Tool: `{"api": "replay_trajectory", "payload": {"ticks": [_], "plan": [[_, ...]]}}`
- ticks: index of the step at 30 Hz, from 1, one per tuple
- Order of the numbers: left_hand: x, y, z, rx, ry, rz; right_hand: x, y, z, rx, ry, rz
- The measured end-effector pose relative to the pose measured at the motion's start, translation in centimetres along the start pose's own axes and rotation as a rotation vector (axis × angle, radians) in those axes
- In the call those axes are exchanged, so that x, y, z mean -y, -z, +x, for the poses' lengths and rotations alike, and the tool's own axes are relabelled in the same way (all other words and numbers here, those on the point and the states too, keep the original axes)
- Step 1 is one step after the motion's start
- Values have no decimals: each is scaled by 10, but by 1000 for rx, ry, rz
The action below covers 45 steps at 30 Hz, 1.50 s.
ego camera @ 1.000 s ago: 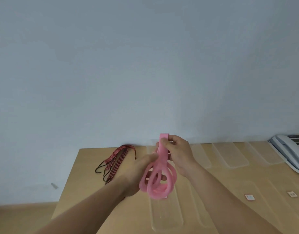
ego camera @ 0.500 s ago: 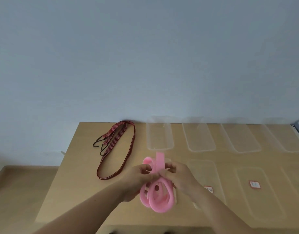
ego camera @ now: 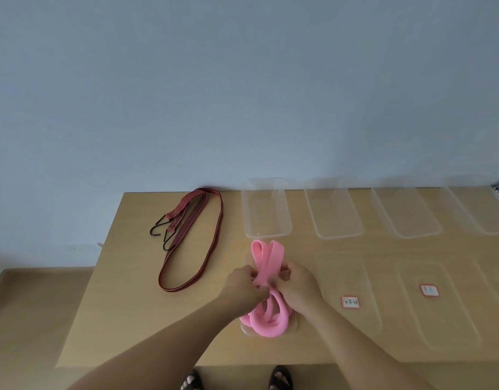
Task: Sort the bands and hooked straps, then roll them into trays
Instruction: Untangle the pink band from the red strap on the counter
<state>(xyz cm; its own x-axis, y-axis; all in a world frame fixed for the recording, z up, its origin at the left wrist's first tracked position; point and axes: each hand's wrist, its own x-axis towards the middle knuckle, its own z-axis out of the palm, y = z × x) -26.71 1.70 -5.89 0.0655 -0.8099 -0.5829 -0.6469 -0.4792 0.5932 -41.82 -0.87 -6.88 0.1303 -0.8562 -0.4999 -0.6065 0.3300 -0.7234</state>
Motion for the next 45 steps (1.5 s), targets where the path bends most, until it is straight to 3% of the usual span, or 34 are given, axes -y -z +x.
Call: {"api": "replay_trajectory", "payload": {"ticks": [3,6,11,16,18,21,24,26,34,40,45], "plan": [[-3,-5,-7,-117,-138,464,2,-5,0,-113,27,-181],[2,-10,-14,-137,-243,639,4,-9,-2,-294,64,-341],[12,0,-12,-41,-267,581,6,-7,-3,-191,19,-380],[36,52,-3,-379,-228,489,31,-8,-7,-455,202,-479],[54,75,0,-425,-101,538,47,-20,-8,-414,337,-462],[80,96,2,-308,51,630,65,-47,-1,-175,427,-529],[100,107,-1,-207,66,701,82,-68,10,-13,445,-606],[104,115,-2,-210,25,601,92,-76,16,29,446,-615],[40,189,-33,-172,-228,-257,138,-75,18,-26,656,-548],[-19,231,-65,-74,-387,-673,191,-53,0,23,622,88],[-57,263,-85,-152,-501,-810,222,-24,-9,-66,590,303]]}}
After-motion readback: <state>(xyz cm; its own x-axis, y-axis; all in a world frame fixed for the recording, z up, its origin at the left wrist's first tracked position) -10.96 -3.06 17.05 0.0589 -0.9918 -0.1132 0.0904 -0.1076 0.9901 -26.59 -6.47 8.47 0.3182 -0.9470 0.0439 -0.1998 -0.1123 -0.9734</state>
